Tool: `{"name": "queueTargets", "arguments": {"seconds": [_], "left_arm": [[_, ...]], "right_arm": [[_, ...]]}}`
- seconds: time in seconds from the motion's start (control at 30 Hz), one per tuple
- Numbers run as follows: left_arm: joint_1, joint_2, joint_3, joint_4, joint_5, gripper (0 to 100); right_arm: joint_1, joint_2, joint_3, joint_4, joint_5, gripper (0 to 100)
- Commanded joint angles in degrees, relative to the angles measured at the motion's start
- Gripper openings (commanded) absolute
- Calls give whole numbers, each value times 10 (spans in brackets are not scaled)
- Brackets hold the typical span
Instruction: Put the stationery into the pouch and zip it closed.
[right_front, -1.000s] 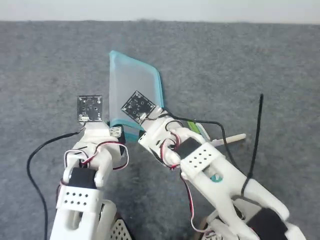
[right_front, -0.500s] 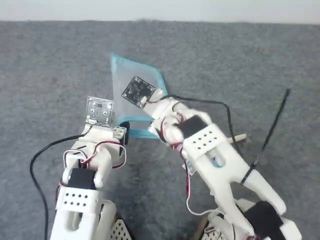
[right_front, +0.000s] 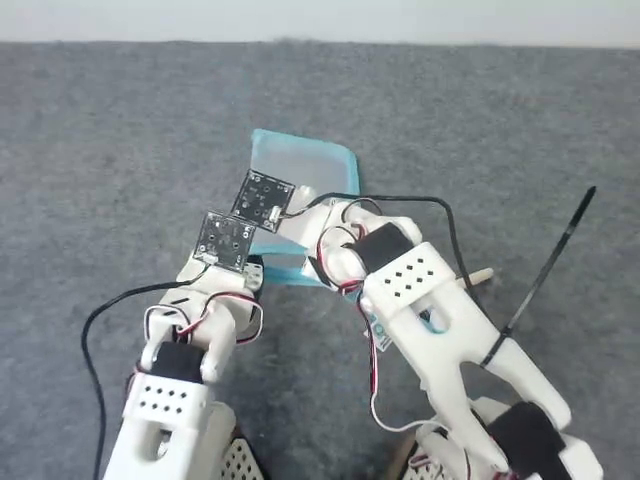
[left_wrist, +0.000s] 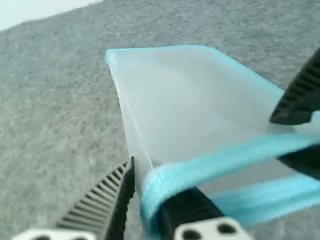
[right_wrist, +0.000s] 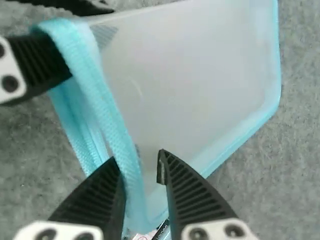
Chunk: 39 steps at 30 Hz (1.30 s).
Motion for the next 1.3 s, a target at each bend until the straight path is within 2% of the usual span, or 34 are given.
{"name": "queueTargets", "arguments": {"seconds": [0.0, 0.23, 0.33, 0.47, 0.63, 0.8, 1.03, 1.2, 1.27], "left_arm": [[-13, -4, -5, -19, 42, 10], [-81, -2, -21, -18, 120, 10], [-87, -2, -22, -18, 126, 10], [-98, -2, -24, -18, 137, 10], [-118, -2, -30, -17, 136, 10], [-139, -2, -33, -17, 137, 10], [-160, -2, -39, -16, 137, 10], [-159, -2, -39, -16, 137, 10], [-159, -2, -39, -16, 137, 10]], "right_arm": [[-4, -51, 11, 11, -54, 54], [21, -59, 18, 111, -117, 263], [51, -101, 19, 166, -142, 266], [145, -163, 21, 255, -146, 266], [292, -173, 70, 287, -69, 243], [372, -180, 170, 278, -32, 181], [364, -179, 211, 259, -33, 195], [286, -176, 224, 249, -33, 203], [250, -175, 223, 243, -62, 217]]}}
